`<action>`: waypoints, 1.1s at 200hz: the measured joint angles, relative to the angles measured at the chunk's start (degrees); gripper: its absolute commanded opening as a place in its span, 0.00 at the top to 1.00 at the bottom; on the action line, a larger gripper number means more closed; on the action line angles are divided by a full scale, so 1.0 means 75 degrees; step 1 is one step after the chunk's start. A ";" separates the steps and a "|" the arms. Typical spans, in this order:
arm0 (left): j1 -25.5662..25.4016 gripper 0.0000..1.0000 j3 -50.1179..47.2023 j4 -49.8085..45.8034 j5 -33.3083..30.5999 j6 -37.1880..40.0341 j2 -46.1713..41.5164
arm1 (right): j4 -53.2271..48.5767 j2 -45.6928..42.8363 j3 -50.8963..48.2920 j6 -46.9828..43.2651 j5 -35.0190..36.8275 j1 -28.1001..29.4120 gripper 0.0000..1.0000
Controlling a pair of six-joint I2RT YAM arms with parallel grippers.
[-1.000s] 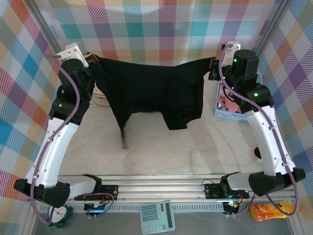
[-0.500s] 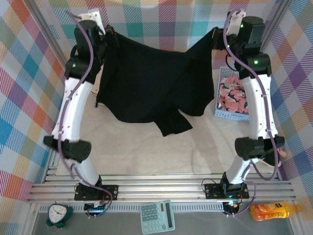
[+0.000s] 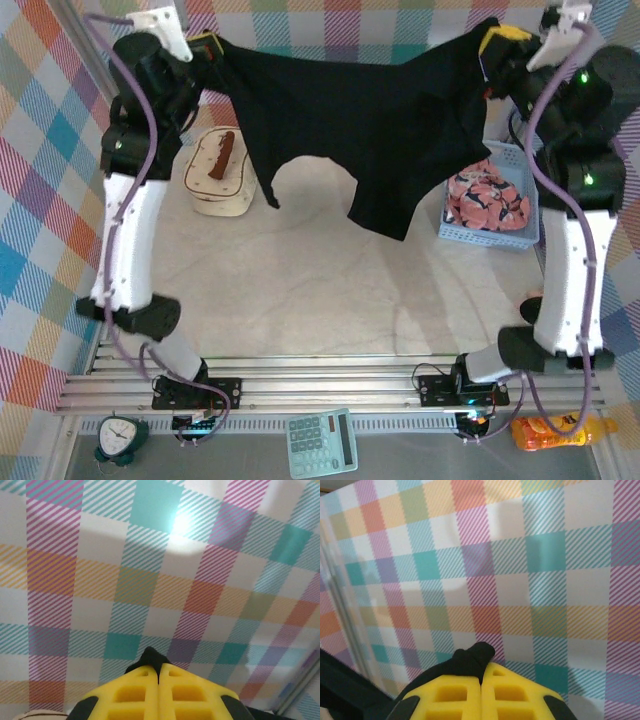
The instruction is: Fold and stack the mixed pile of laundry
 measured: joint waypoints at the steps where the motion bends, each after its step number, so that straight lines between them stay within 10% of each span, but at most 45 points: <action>1: 0.0000 1.00 -0.0117 0.0041 0.0003 0.0000 -0.0067 | 0.0035 -0.0055 -0.0082 0.0009 -0.0012 0.0000 1.00; 73: 0.0000 1.00 -0.7901 0.0740 -0.0044 -0.0280 -0.4057 | -0.0982 -0.4124 -0.7134 0.1096 -0.0854 -0.0006 1.00; 81: 0.0003 0.80 -0.8282 0.0522 -0.0044 -0.0356 -0.4130 | -0.1367 -0.4217 -0.7376 0.1189 -0.1014 -0.0006 0.96; 94: 0.0006 0.09 -0.8711 0.0213 -0.0055 -0.0446 -0.4197 | -0.1856 -0.4237 -0.7498 0.1244 -0.1201 -0.0006 0.48; 100: 0.0006 0.00 -0.8839 0.0117 -0.0067 -0.0493 -0.4232 | -0.2011 -0.4237 -0.7507 0.1233 -0.1236 -0.0006 0.44; 151: 0.0006 0.03 -0.8958 0.0615 -0.0111 -0.1035 -0.4342 | -0.1399 -0.3716 -0.7711 0.1285 -0.0676 -0.0006 0.47; 196: -0.0119 0.43 -0.9282 0.2294 0.0629 -0.2002 -0.2789 | 0.0192 -0.1320 -0.8431 0.1880 -0.0242 0.0117 0.59; 220: -0.0510 0.46 -0.9635 0.2801 0.0781 -0.2291 -0.1603 | 0.0574 0.0268 -0.8483 0.2171 0.0166 0.0545 0.59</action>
